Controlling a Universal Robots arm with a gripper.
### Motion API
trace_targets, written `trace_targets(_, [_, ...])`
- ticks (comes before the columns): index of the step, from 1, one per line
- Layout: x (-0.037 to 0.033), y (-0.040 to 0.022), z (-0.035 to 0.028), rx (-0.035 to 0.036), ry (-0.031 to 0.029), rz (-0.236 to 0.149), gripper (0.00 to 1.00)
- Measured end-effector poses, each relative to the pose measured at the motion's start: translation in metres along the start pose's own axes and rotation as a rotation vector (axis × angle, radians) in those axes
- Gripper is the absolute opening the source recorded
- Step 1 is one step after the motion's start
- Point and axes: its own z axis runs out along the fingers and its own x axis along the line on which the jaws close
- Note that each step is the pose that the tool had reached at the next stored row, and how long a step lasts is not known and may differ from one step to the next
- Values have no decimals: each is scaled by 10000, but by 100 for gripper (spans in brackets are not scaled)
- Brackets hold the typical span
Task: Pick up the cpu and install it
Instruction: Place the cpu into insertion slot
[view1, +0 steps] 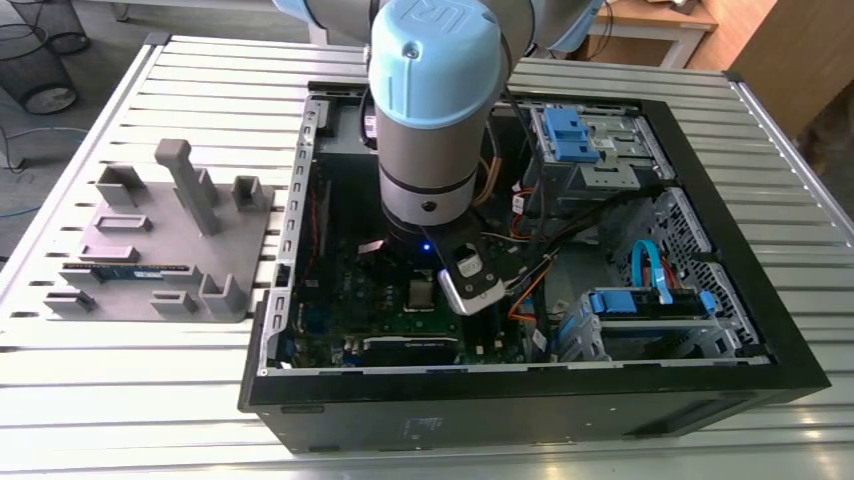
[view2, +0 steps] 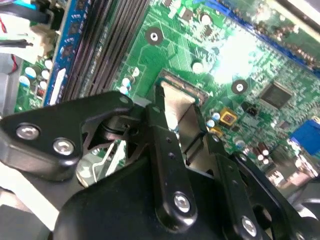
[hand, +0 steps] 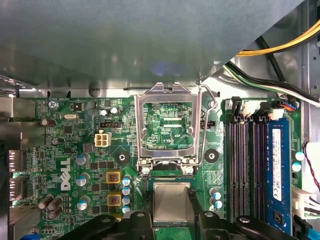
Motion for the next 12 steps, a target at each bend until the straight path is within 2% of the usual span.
trace_targets(2, [0,-1,-28,10,8,-1,36])
trace_targets(12, [27,-5,-31,9,-26,-1,36])
